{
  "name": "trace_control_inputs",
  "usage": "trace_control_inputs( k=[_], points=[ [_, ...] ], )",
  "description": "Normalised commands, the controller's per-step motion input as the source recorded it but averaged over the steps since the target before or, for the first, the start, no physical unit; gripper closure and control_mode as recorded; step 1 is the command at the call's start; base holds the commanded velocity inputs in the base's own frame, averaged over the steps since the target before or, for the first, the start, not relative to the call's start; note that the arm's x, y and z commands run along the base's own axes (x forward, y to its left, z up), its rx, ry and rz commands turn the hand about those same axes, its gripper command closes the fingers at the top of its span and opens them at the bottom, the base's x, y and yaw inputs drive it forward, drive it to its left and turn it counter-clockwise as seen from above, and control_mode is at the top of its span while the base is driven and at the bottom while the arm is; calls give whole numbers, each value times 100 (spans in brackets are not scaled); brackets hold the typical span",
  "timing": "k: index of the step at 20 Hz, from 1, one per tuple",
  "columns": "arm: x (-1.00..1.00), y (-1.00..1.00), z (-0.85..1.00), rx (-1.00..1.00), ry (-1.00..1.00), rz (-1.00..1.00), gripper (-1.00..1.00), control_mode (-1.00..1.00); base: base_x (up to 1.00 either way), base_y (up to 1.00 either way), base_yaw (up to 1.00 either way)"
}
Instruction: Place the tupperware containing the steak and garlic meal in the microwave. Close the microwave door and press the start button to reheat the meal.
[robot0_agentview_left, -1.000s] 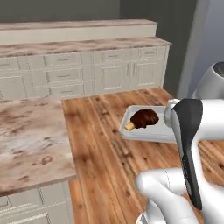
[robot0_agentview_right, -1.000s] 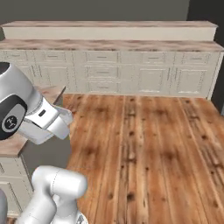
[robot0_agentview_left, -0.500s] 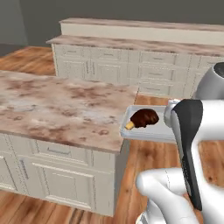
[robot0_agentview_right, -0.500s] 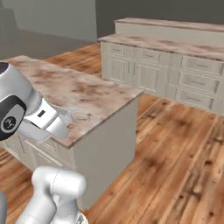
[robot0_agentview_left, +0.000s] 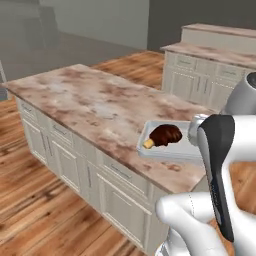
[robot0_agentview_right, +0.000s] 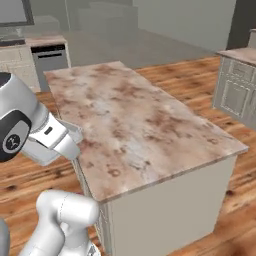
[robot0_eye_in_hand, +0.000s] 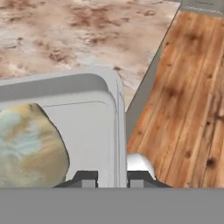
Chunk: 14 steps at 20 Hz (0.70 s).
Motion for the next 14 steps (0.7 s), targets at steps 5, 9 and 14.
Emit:
trace_control_inputs(
  k=[5, 9, 14],
  points=[
    [0, 0, 0, 0, 0, 0, 100, 100, 93, 0, 74],
    [0, 0, 0, 0, 0, 0, 100, 100, 67, 20, 70],
    [0, 0, 0, 0, 0, 0, 100, 100, 2, 88, 55]
  ],
)
